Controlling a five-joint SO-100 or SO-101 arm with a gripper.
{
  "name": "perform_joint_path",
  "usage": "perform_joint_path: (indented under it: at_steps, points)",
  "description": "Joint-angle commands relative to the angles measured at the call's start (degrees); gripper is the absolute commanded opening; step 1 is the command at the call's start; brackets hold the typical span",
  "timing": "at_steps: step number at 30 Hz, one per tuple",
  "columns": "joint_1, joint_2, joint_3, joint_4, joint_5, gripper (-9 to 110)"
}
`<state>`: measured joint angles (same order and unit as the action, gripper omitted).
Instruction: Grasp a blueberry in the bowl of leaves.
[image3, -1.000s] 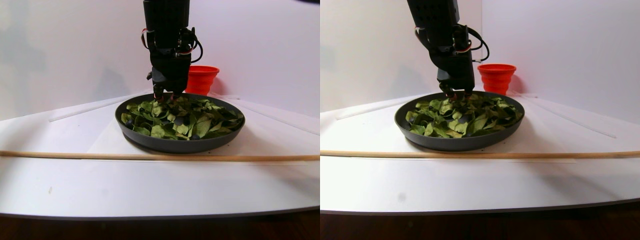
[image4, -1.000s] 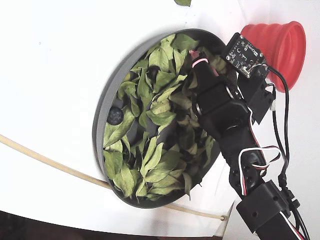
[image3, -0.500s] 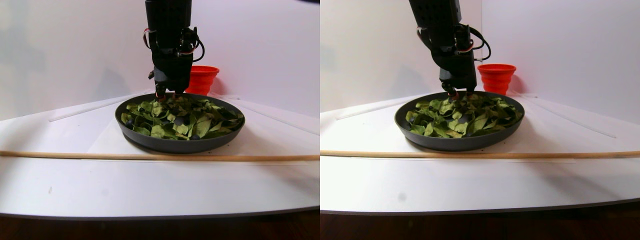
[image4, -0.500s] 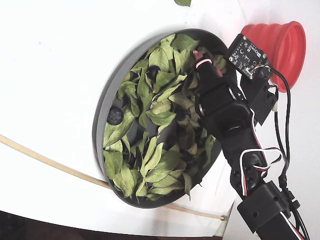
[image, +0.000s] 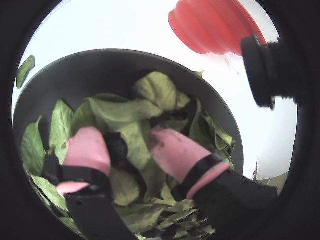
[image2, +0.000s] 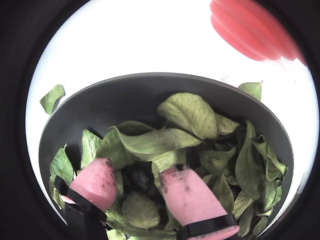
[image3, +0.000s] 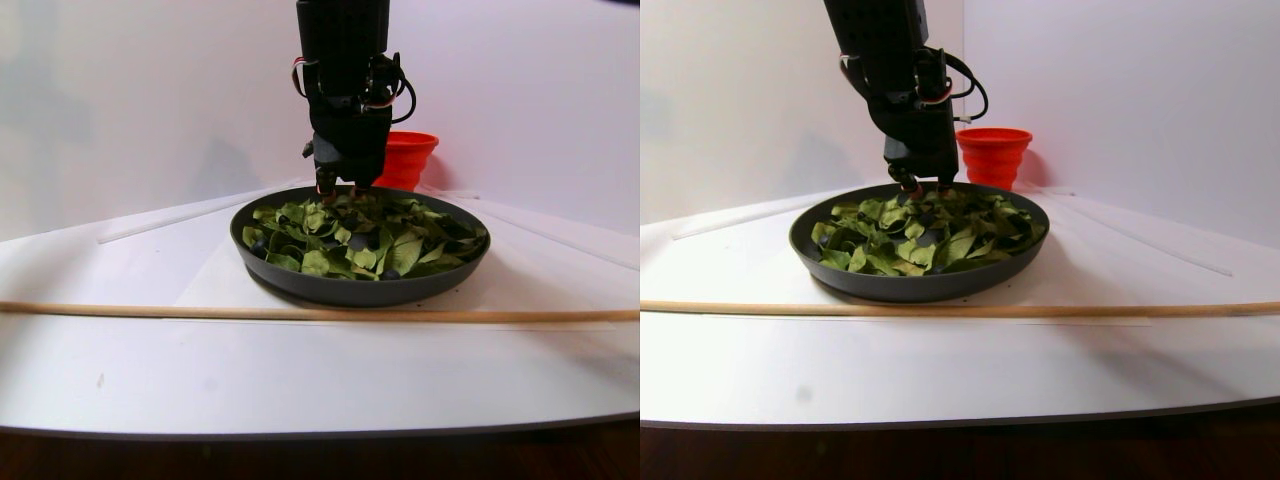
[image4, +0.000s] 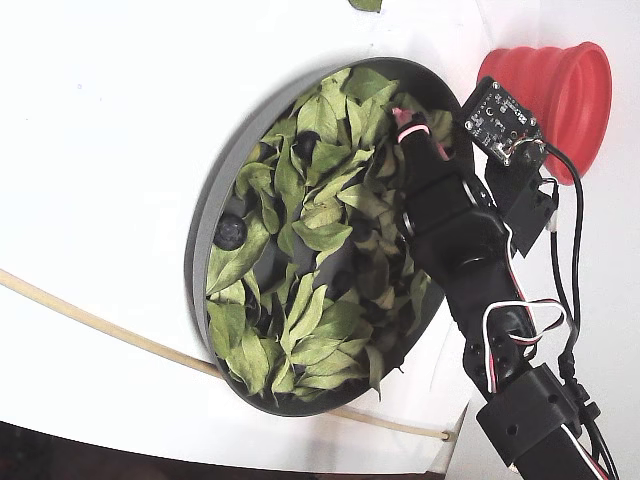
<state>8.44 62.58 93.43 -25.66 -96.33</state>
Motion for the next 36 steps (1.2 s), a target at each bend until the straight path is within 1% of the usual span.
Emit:
perform_joint_path:
  at_steps: [1,23,36]
  points:
    - [0.0,3.3,-1.6,-1.8,0.4,17]
    - [0.1,-1.3,-5.8,1.2,1.1,17]
    - [0.0,-1.2,-2.6,1.4,1.3,17]
